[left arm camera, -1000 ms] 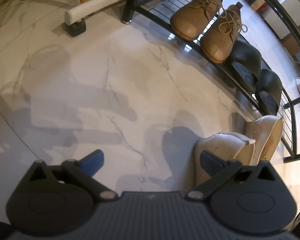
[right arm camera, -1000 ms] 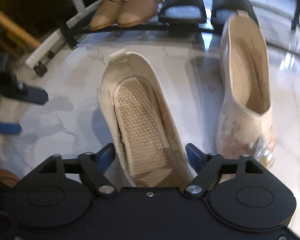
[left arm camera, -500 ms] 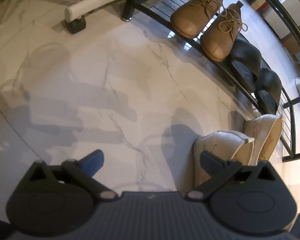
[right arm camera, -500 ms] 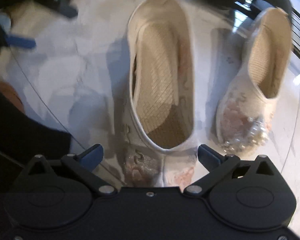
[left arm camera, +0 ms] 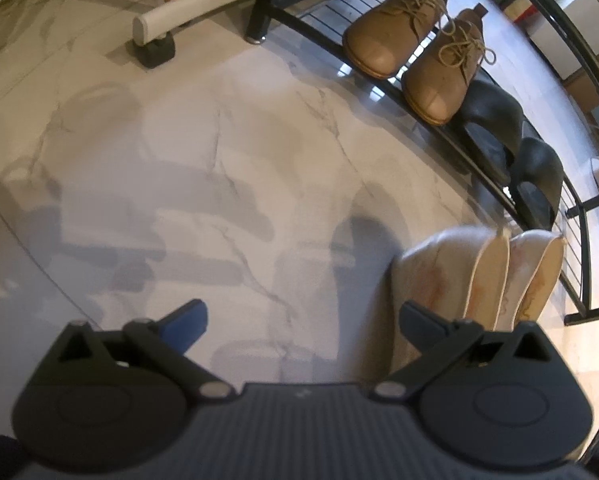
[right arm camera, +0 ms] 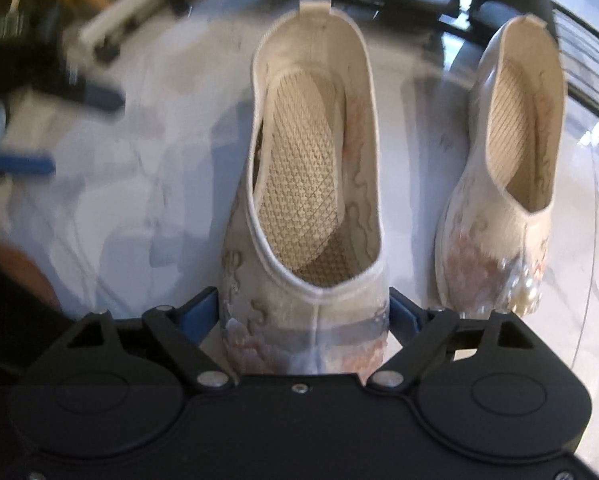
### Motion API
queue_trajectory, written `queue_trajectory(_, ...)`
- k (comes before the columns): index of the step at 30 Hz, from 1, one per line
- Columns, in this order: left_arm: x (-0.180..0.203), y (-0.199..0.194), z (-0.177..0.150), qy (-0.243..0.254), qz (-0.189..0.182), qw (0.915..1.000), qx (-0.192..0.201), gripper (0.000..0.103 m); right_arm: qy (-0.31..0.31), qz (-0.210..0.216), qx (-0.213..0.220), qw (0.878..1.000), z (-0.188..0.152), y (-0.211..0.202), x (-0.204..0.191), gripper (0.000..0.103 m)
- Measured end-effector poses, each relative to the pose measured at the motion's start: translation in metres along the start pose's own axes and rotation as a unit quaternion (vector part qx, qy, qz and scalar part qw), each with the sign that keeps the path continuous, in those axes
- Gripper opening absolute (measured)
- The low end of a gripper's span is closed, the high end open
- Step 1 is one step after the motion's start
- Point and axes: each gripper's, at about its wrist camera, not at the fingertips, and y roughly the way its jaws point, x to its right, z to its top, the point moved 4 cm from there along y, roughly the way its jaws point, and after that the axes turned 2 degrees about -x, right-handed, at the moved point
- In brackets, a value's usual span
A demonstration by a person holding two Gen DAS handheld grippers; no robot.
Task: Organize scattered shoes
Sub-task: 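Open the right tool and push the shoe against its pair, then close the right tool on both shoe heels to align the pair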
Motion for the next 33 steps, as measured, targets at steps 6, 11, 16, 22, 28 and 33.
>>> queue_trajectory(6, 0.0, 0.0, 0.0, 0.002, -0.001, 1.0, 0.001, 0.102, 0.055, -0.035, 0.034, 0.997, 0.024, 0.019, 0.006, 0.087)
queue_trajectory(11, 0.0, 0.002, 0.001, 0.003, 0.003, 1.0, 0.001, 0.102, 0.097, -0.097, 0.07, 0.988, 0.035, 0.046, 0.015, 0.087)
queue_trajectory(16, 0.002, 0.007, 0.003, 0.01, 0.005, 0.9999, -0.005, 0.102, 0.095, -0.122, 0.09, 0.984, 0.037, 0.058, 0.01, 0.087)
queue_trajectory(22, 0.001, 0.01, 0.003, 0.005, 0.005, 0.9999, -0.012, 0.102, 0.155, -0.131, 0.098, 0.974, 0.034, 0.055, 0.024, 0.087)
queue_trajectory(28, 0.0, 0.008, -0.001, -0.003, 0.004, 0.9999, -0.011, 0.102, 0.167, -0.109, 0.07, 0.977, 0.029, 0.046, 0.037, 0.092)
queue_trajectory(33, -0.001, 0.007, -0.001, -0.011, 0.003, 0.9998, -0.013, 0.102, 0.207, -0.042, 0.046, 0.976, 0.035, 0.017, 0.041, 0.098)
